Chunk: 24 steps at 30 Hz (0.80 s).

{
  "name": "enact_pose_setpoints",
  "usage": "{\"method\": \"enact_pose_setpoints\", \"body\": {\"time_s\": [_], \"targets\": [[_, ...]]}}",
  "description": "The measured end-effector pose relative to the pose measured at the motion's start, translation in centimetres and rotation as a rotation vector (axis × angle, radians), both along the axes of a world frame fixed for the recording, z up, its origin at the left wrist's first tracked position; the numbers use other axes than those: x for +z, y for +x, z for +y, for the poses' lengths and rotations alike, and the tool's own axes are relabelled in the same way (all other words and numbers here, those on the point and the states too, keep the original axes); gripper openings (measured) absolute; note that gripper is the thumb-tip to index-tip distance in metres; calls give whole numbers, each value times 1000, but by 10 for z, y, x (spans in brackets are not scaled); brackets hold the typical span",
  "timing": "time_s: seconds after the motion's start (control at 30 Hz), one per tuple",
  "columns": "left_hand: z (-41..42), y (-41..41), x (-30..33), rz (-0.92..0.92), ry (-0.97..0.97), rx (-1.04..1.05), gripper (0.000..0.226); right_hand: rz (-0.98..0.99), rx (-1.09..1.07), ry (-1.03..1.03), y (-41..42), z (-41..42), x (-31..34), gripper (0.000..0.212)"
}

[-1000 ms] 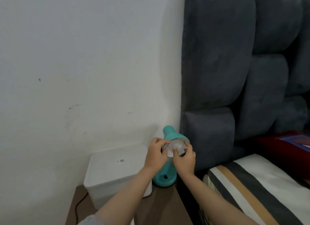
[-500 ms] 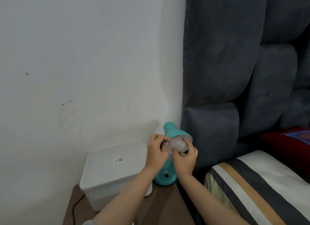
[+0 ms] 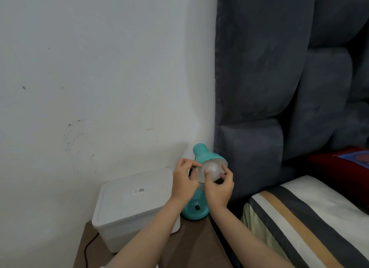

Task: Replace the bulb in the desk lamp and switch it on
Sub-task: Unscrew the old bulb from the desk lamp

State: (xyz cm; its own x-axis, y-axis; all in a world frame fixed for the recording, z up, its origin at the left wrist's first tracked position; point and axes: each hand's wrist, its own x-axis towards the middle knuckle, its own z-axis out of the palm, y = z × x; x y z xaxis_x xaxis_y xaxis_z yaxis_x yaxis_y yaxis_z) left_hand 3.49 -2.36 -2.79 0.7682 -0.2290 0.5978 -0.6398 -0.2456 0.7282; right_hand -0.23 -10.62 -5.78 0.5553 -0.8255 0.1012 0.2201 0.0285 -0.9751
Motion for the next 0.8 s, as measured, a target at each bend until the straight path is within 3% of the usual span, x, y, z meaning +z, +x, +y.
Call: {"method": "enact_pose_setpoints", "body": {"time_s": [0.2, 0.47, 0.6, 0.8], "targets": [[2, -1, 1, 4, -4, 12, 25, -10, 35, -13, 1, 1, 1, 37], [2, -2, 1, -8, 18, 2, 25, 11, -29, 133, 9, 1, -1, 49], [1, -1, 0, -15, 13, 15, 24, 20, 15, 97, 9, 1, 1, 42], [0, -1, 0, -5, 16, 3, 24, 11, -4, 92, 5, 0, 1, 53]]}}
